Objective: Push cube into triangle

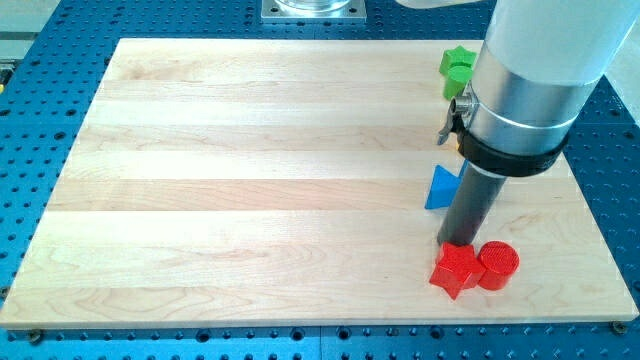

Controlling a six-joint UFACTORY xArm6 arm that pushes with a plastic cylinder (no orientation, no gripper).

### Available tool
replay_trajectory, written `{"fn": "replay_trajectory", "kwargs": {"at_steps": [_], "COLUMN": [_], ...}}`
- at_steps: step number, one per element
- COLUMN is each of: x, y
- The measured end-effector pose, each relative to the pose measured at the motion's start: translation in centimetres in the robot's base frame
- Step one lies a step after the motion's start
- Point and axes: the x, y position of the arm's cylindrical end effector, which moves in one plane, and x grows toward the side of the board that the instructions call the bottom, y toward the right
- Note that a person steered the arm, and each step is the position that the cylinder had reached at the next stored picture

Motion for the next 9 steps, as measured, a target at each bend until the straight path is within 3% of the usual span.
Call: {"fn": "replay_trajectory", "kwargs": {"at_steps": [2, 3, 5, 8, 9], "x": [-3.7, -2.9, -9.0, -11.8, -11.7], "y": [6.2, 6.6, 7.0, 9.2, 6.2]}}
